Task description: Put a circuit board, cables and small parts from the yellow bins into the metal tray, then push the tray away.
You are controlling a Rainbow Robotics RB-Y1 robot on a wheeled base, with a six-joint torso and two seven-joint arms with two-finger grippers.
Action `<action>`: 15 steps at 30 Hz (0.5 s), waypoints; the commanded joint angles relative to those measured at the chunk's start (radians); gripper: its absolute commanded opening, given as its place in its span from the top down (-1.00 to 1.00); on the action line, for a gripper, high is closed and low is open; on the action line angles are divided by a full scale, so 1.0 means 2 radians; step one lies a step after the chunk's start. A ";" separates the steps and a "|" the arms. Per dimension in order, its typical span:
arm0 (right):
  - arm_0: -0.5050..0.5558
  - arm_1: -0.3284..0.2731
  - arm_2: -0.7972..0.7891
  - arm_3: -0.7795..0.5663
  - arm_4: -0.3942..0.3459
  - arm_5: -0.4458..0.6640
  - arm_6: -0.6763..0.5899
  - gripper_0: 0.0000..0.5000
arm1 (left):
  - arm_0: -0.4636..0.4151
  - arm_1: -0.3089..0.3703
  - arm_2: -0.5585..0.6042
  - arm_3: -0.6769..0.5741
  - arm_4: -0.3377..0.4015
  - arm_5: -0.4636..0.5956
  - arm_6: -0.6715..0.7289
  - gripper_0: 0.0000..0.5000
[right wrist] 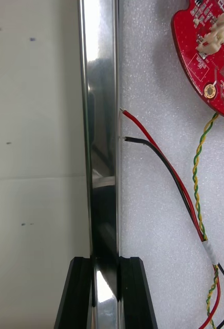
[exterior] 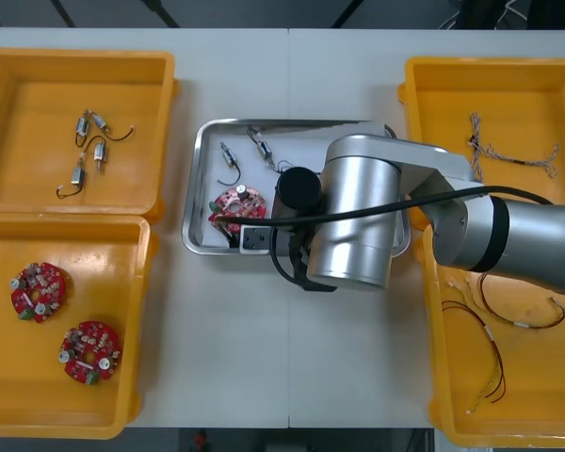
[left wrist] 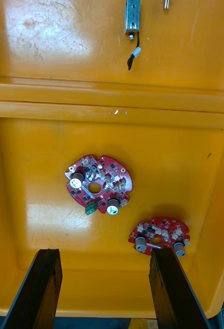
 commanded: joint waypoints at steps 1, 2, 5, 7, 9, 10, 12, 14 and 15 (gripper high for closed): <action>-0.042 -0.010 -0.015 0.039 -0.005 -0.034 0.026 1.00 | 0.006 0.024 0.015 -0.004 0.004 0.004 -0.016 -1.00; -0.045 -0.011 -0.015 0.044 -0.005 -0.039 0.027 1.00 | 0.006 0.024 0.015 -0.004 0.004 0.004 -0.016 -1.00; -0.054 -0.009 -0.015 0.071 -0.005 -0.060 0.033 1.00 | 0.006 0.024 0.015 -0.004 0.004 0.004 -0.016 -1.00; -0.061 -0.007 -0.015 0.090 -0.005 -0.072 0.040 1.00 | 0.006 0.024 0.015 -0.004 0.004 0.004 -0.016 -1.00; -0.067 -0.006 -0.015 0.103 -0.005 -0.082 0.056 1.00 | 0.006 0.024 0.015 -0.004 0.004 0.004 -0.016 -1.00; -0.071 -0.006 -0.015 0.111 -0.006 -0.088 0.072 1.00 | 0.006 0.024 0.015 -0.004 0.004 0.004 -0.016 -1.00; -0.077 -0.007 -0.015 0.123 -0.015 -0.095 0.092 1.00 | 0.006 0.024 0.015 -0.004 0.004 0.004 -0.016 -1.00; -0.085 -0.007 -0.015 0.141 -0.030 -0.105 0.108 1.00 | 0.006 0.024 0.015 -0.004 0.004 0.004 -0.016 -1.00; -0.091 -0.007 -0.015 0.152 -0.041 -0.111 0.119 1.00 | 0.006 0.024 0.015 -0.004 0.004 0.004 -0.016 -1.00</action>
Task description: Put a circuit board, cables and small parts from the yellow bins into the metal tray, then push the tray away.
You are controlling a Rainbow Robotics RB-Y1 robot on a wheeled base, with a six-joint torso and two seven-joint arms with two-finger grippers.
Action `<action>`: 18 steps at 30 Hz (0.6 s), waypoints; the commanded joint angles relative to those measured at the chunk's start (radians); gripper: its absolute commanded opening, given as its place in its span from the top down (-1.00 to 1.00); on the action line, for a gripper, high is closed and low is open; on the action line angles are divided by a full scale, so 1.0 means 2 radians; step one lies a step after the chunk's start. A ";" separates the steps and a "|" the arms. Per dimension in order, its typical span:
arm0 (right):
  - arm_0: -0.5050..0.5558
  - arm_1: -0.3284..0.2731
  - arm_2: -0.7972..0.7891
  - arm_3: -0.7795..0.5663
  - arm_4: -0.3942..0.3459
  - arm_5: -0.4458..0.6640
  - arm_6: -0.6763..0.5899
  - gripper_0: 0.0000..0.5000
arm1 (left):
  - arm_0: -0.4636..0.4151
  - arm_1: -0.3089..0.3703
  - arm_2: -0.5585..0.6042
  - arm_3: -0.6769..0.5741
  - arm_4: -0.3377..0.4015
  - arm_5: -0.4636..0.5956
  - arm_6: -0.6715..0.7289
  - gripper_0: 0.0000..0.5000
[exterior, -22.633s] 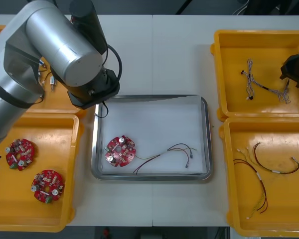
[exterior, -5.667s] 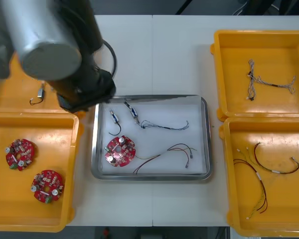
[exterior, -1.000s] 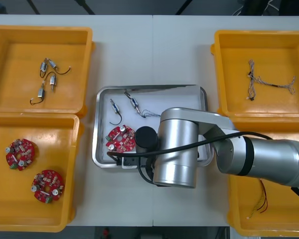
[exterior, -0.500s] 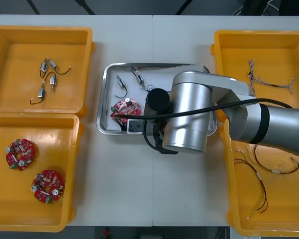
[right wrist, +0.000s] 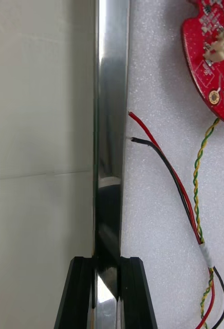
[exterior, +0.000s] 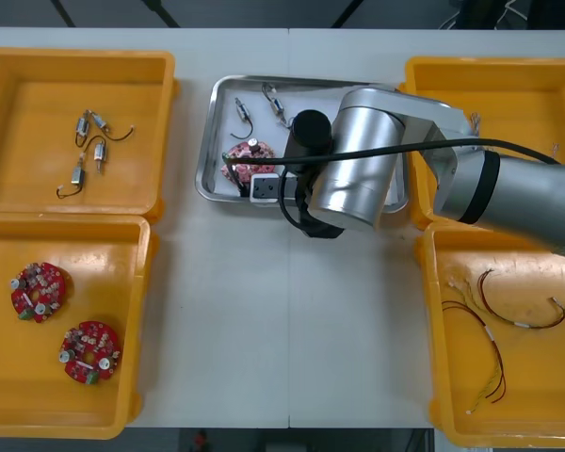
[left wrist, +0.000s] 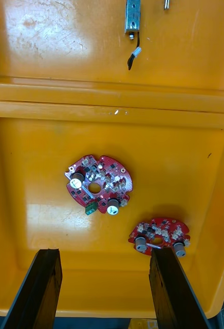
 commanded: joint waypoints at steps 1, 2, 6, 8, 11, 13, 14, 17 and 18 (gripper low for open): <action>-0.049 -0.007 -0.015 0.039 -0.039 -0.025 0.056 1.00 | 0.006 0.024 0.015 -0.004 0.003 0.004 -0.016 -1.00; -0.054 -0.007 -0.015 0.050 -0.048 -0.030 0.069 1.00 | 0.006 0.024 0.015 -0.004 0.003 0.004 -0.016 -1.00; -0.066 -0.006 -0.015 0.079 -0.063 -0.050 0.104 1.00 | 0.006 0.024 0.015 -0.004 0.003 0.004 -0.016 -1.00; -0.070 -0.006 -0.015 0.093 -0.063 -0.067 0.122 1.00 | 0.006 0.024 0.015 -0.004 0.003 0.004 -0.016 -1.00; -0.071 -0.003 -0.015 0.111 -0.063 -0.091 0.133 1.00 | 0.006 0.024 0.015 -0.004 0.003 0.004 -0.016 -1.00; -0.072 -0.001 -0.015 0.120 -0.063 -0.104 0.134 1.00 | 0.006 0.024 0.015 -0.004 0.003 0.004 -0.016 -1.00; -0.074 0.000 -0.015 0.126 -0.063 -0.112 0.137 1.00 | 0.006 0.024 0.015 -0.004 0.003 0.004 -0.016 -1.00; -0.079 0.003 -0.015 0.138 -0.063 -0.126 0.139 1.00 | 0.006 0.024 0.015 -0.004 0.003 0.004 -0.016 -1.00; -0.080 0.003 -0.015 0.141 -0.063 -0.128 0.139 1.00 | 0.006 0.024 0.015 -0.004 0.003 0.004 -0.016 -1.00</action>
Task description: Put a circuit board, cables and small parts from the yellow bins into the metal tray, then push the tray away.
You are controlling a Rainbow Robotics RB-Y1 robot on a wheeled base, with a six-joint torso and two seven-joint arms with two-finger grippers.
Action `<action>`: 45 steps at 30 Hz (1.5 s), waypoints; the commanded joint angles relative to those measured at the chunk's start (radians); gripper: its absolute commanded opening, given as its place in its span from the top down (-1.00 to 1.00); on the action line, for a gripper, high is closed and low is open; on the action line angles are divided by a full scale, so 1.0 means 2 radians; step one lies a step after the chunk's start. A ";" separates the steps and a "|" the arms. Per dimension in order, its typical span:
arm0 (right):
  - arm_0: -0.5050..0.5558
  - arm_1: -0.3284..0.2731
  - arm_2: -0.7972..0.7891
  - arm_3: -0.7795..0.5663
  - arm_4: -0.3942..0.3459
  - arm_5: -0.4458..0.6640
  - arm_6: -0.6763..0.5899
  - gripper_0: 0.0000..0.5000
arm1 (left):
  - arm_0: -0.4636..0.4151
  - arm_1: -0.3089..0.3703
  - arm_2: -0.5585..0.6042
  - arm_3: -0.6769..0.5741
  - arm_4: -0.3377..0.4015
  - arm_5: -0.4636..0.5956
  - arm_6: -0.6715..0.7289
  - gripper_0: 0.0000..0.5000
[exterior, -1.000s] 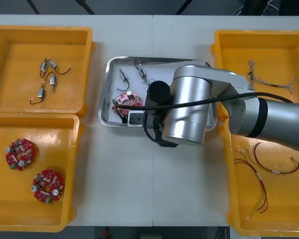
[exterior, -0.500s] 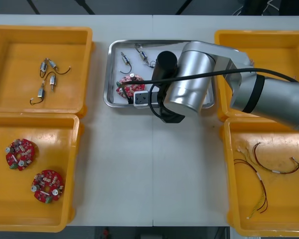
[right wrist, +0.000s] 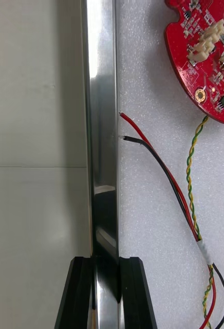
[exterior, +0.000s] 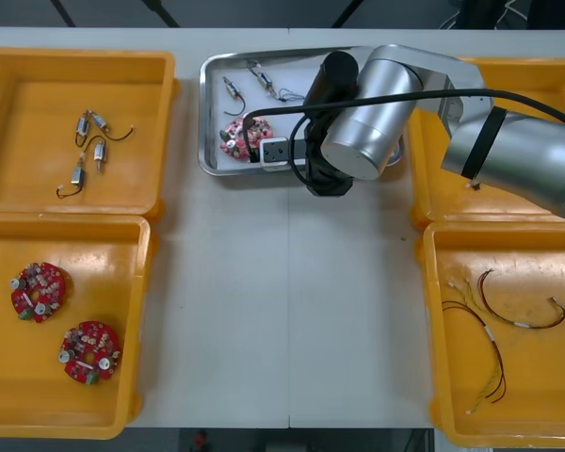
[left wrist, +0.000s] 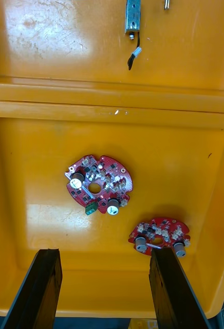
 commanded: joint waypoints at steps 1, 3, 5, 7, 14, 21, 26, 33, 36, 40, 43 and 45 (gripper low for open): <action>-0.037 0.005 -0.015 0.017 -0.005 -0.021 0.017 1.00 | 0.006 0.024 0.015 -0.004 0.003 0.004 -0.016 -1.00; -0.039 0.008 -0.015 0.026 -0.005 -0.031 0.017 1.00 | 0.006 0.024 0.015 -0.004 0.003 0.004 -0.016 -1.00; -0.040 0.012 -0.015 0.041 -0.005 -0.049 0.017 1.00 | 0.006 0.024 0.015 -0.004 0.003 0.004 -0.016 -1.00; -0.042 0.017 -0.015 0.053 -0.005 -0.063 0.017 1.00 | 0.006 0.024 0.015 -0.004 0.003 0.004 -0.016 -1.00; -0.046 0.030 -0.015 0.083 0.001 -0.111 0.023 1.00 | 0.006 0.024 0.015 -0.004 0.003 0.004 -0.016 -1.00; -0.046 0.039 -0.015 0.083 0.004 -0.133 0.024 1.00 | 0.006 0.024 0.015 -0.004 0.003 0.004 -0.016 -1.00; -0.046 0.039 -0.013 0.076 -0.005 -0.133 0.024 0.80 | 0.006 0.024 0.015 -0.004 0.003 0.004 -0.016 -1.00; -0.046 0.037 -0.010 0.072 -0.006 -0.131 0.027 -0.77 | 0.006 0.024 0.015 -0.004 0.003 0.004 -0.016 -1.00; -0.046 0.034 -0.011 0.072 -0.016 -0.118 0.023 -1.00 | 0.006 0.024 0.015 -0.004 0.003 0.004 -0.016 -1.00; -0.046 0.021 -0.026 0.052 -0.036 -0.077 0.020 -1.00 | 0.006 0.024 0.015 -0.004 0.003 0.004 -0.016 -1.00; -0.046 0.005 -0.044 0.028 -0.045 -0.034 0.016 -1.00 | 0.006 0.024 0.015 -0.004 0.003 0.004 -0.016 -1.00; -0.046 -0.005 -0.051 0.015 -0.057 -0.011 0.007 -1.00 | 0.006 0.024 0.015 -0.004 0.003 0.004 -0.016 -1.00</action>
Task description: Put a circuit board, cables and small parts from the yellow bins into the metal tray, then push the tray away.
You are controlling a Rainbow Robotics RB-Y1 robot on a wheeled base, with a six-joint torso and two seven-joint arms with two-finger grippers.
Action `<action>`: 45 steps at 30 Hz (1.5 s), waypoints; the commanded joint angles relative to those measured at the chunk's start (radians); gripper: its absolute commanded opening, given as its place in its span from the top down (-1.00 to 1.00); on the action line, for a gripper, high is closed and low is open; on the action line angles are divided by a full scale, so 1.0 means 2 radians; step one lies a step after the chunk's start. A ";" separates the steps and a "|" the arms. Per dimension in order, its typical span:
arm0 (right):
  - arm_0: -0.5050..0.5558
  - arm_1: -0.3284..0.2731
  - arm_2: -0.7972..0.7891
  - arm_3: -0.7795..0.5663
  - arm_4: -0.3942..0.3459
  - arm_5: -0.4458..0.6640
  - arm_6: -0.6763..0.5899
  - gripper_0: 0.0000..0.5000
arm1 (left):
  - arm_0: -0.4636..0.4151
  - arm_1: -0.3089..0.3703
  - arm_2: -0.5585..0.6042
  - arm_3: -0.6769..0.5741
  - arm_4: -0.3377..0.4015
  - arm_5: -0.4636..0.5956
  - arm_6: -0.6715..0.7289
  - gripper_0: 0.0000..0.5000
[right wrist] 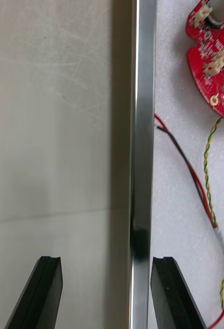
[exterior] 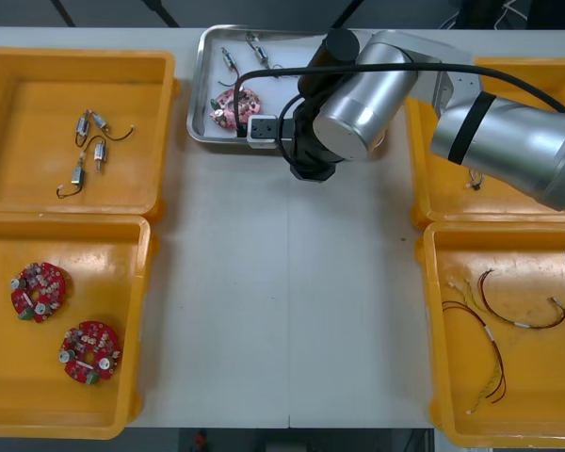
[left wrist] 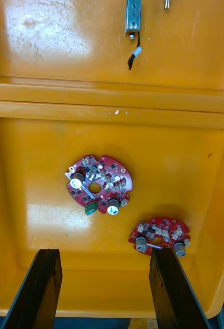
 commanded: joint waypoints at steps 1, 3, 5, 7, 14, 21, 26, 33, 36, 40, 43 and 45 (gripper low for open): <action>-0.028 -0.038 -0.047 -0.051 -0.028 0.050 -0.008 -1.00 | 0.006 0.024 0.015 -0.004 0.003 0.004 -0.016 -1.00; -0.026 -0.054 -0.060 -0.071 -0.041 0.074 -0.030 -1.00 | 0.006 0.024 0.015 -0.004 0.003 0.004 -0.016 -1.00; -0.022 -0.064 -0.073 -0.084 -0.043 0.092 -0.049 -1.00 | 0.006 0.024 0.015 -0.004 0.003 0.004 -0.016 -1.00; -0.013 -0.070 -0.090 -0.096 -0.039 0.110 -0.066 -1.00 | 0.006 0.024 0.015 -0.004 0.003 0.004 -0.016 -1.00; 0.035 -0.090 -0.178 -0.166 -0.014 0.208 -0.163 -1.00 | 0.006 0.024 0.015 -0.004 0.003 0.004 -0.016 -1.00; 0.084 -0.132 -0.237 -0.244 -0.015 0.288 -0.254 -1.00 | 0.006 0.024 0.015 -0.004 0.003 0.004 -0.016 -1.00; 0.134 -0.172 -0.290 -0.294 -0.029 0.327 -0.331 -1.00 | 0.006 0.024 0.015 -0.004 0.003 0.004 -0.016 -1.00; 0.211 -0.225 -0.368 -0.332 -0.065 0.342 -0.432 -1.00 | 0.006 0.024 0.015 -0.004 0.003 0.004 -0.016 -1.00; 0.248 -0.238 -0.412 -0.342 -0.078 0.348 -0.462 -1.00 | 0.006 0.024 0.015 -0.004 0.003 0.004 -0.016 -1.00; 0.301 -0.252 -0.473 -0.354 -0.092 0.360 -0.499 -1.00 | 0.006 0.024 0.015 -0.004 0.003 0.004 -0.016 -1.00; 0.339 -0.257 -0.509 -0.363 -0.095 0.370 -0.522 -1.00 | 0.006 0.024 0.015 -0.004 0.003 0.004 -0.016 -1.00; 0.360 -0.261 -0.527 -0.365 -0.096 0.373 -0.532 -1.00 | 0.006 0.024 0.015 -0.004 0.003 0.004 -0.016 -1.00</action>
